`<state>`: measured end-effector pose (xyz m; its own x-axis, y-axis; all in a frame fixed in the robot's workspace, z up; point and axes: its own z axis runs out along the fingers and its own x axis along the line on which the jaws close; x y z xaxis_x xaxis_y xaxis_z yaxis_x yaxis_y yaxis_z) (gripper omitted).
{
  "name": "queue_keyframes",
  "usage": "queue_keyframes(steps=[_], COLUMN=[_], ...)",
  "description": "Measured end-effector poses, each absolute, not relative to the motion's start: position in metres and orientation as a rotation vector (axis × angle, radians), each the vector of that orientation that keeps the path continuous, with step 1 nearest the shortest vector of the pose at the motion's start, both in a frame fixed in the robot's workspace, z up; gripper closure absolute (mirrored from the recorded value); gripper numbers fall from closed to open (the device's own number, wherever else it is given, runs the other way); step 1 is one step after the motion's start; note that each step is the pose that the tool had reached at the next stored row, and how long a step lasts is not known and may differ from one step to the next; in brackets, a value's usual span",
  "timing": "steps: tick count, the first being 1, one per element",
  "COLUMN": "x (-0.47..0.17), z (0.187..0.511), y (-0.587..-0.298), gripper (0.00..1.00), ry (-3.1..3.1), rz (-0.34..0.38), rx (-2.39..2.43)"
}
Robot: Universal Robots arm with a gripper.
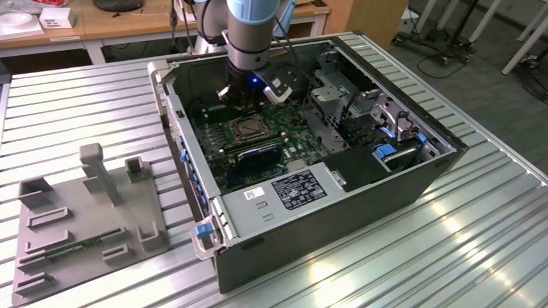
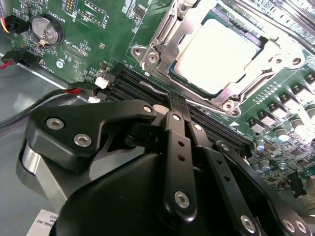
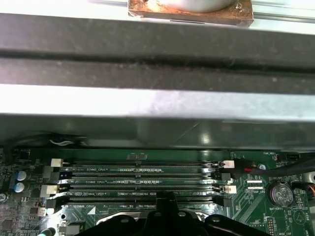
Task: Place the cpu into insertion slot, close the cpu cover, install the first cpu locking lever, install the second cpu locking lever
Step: 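Install the first cpu locking lever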
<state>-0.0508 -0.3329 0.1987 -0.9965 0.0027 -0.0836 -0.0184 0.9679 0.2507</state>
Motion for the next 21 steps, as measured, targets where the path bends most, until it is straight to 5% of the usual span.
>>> queue_keyframes(steps=[21], x=[-0.0507], z=[0.1978], y=[-0.3297], gripper=[0.89], ry=[3.033], rz=[0.388], rx=[-0.012])
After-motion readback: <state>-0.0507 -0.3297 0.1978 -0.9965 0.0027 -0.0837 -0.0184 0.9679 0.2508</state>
